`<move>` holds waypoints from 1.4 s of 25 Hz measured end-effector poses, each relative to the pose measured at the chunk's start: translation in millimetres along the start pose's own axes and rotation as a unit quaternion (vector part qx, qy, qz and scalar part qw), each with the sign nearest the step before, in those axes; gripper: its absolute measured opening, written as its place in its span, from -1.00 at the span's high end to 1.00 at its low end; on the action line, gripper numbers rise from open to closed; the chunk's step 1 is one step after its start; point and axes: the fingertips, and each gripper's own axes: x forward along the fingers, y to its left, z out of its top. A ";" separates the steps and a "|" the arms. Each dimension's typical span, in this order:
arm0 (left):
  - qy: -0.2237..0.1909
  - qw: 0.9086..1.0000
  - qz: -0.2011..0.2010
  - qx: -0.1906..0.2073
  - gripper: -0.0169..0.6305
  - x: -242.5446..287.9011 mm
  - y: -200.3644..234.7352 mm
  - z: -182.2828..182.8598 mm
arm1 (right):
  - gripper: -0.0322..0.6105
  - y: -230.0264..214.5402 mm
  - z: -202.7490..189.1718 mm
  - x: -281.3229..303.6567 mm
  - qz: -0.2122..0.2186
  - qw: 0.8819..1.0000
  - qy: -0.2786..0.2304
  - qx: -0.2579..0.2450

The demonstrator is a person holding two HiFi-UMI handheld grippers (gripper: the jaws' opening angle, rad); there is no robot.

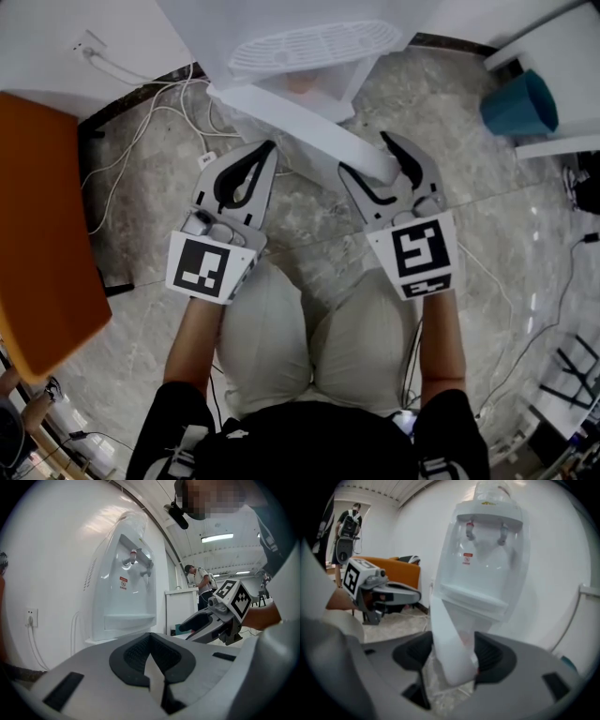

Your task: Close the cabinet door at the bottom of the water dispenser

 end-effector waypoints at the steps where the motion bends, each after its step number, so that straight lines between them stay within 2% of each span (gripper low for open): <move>1: 0.000 1.000 0.000 0.000 0.91 0.4 -0.7 -0.2 | 0.01 -3.1 -0.2 0.5 -0.008 1.000 -0.001 -0.002; 9: 0.004 1.000 -0.006 0.003 0.91 3.0 -7.2 -2.1 | 0.01 -21.8 -1.6 3.4 -0.055 0.998 -0.009 -0.017; 17: -0.004 1.000 -0.005 0.006 0.91 11.7 -8.7 0.6 | 0.01 -42.1 -4.7 10.7 -0.098 0.995 -0.020 0.014; 23: 0.005 1.000 -0.013 0.012 0.91 18.7 -14.3 -4.0 | 0.02 -53.9 -5.7 17.6 -0.114 0.993 -0.028 0.018; 28: 0.013 1.000 -0.008 0.013 0.91 21.1 -11.2 -9.7 | 0.17 -64.1 -3.3 27.3 -0.127 0.991 -0.032 0.017; 35: 0.024 1.000 -0.001 0.009 0.91 24.4 -6.1 -15.3 | 0.20 -70.8 -2.0 33.2 -0.140 0.989 -0.045 0.012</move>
